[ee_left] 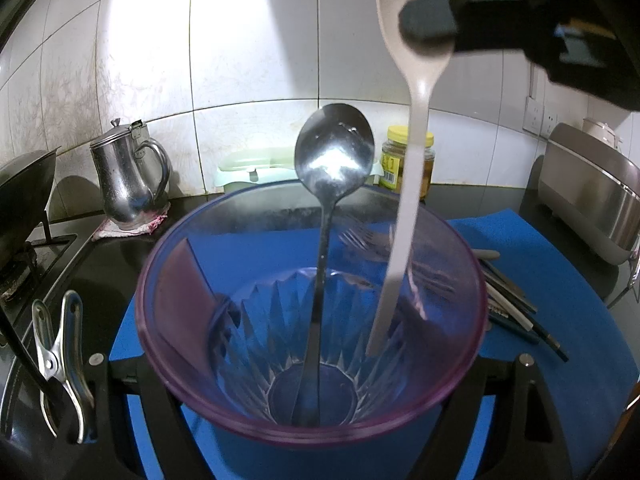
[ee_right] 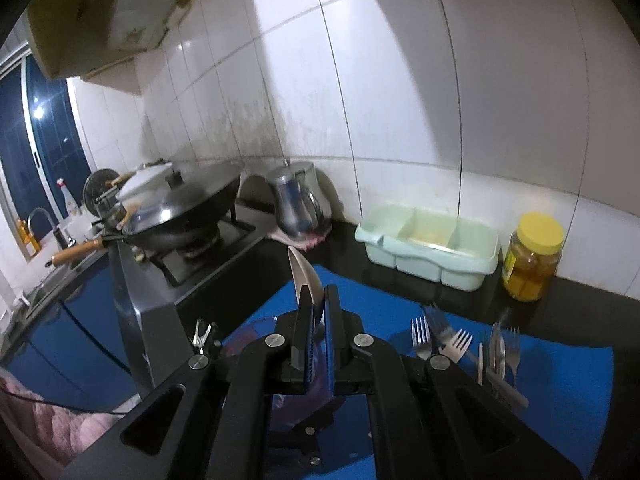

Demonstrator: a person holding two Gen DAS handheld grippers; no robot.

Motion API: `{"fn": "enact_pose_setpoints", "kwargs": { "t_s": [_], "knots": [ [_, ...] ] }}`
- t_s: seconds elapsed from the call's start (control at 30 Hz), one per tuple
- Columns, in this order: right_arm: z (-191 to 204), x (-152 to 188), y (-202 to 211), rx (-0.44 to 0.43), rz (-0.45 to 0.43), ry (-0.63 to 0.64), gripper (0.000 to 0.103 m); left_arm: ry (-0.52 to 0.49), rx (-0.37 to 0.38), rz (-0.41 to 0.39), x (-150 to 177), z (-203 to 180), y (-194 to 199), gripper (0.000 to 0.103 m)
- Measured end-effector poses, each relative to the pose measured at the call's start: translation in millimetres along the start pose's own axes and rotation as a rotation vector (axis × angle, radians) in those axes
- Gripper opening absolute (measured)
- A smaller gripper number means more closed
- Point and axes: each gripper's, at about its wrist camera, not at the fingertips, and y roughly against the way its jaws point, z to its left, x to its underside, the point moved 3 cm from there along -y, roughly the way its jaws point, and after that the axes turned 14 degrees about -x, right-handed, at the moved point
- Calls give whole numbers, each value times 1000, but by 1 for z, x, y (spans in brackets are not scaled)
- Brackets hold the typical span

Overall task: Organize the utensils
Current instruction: 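Carry the beige plastic spoon with the right gripper and lower it into the cup, then move the right gripper back over the utensils on the blue mat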

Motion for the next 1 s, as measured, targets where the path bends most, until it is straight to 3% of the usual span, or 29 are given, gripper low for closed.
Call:
{"fn": "enact_pose_setpoints", "kwargs": {
  "t_s": [0.9, 1.0],
  "knots": [
    [-8, 22, -24, -9, 112, -31, 6, -1, 0, 1, -1, 0, 0, 86],
    [-9, 22, -24, -15, 120, -43, 13, 1, 2, 0, -1, 0, 0, 86]
  ]
}}
